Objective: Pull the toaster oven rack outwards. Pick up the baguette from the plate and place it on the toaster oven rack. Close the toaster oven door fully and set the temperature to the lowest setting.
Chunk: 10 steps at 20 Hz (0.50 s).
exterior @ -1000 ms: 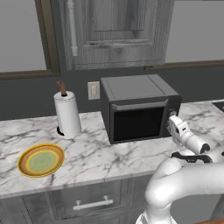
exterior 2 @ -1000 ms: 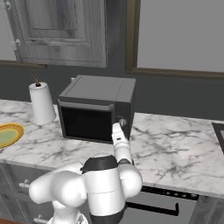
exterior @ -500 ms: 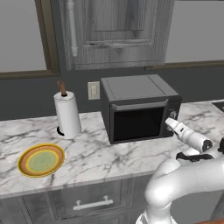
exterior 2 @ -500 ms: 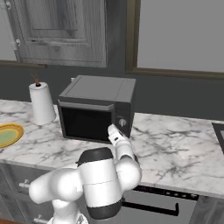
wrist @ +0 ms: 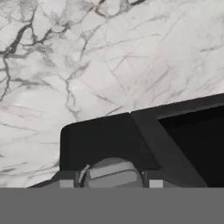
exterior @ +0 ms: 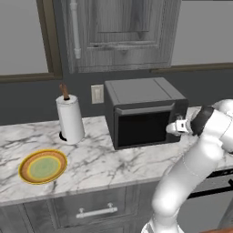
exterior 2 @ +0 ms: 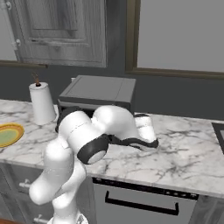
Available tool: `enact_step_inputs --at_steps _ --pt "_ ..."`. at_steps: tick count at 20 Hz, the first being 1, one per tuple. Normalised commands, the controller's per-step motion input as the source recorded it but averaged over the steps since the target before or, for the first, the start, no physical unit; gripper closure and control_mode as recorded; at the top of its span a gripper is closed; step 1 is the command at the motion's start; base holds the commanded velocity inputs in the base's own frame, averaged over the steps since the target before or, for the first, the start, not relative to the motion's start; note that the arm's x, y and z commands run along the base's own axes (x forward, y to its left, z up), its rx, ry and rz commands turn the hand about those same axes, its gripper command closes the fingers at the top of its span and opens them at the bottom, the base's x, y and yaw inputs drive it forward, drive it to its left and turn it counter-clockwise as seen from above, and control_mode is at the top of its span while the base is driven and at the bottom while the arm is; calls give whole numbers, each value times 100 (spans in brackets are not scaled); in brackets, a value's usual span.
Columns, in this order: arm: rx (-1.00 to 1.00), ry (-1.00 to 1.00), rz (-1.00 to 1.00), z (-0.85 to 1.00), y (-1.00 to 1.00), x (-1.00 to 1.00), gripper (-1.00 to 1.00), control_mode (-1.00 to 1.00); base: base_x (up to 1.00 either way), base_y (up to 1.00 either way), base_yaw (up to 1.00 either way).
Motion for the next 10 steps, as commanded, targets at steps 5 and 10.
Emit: enact_step_inputs --at_steps 5,10 --pt "-100 65 34 -7 -8 32 100 -100 0 0 0" --pt "-91 65 41 -29 -2 40 100 -100 0 0 0"
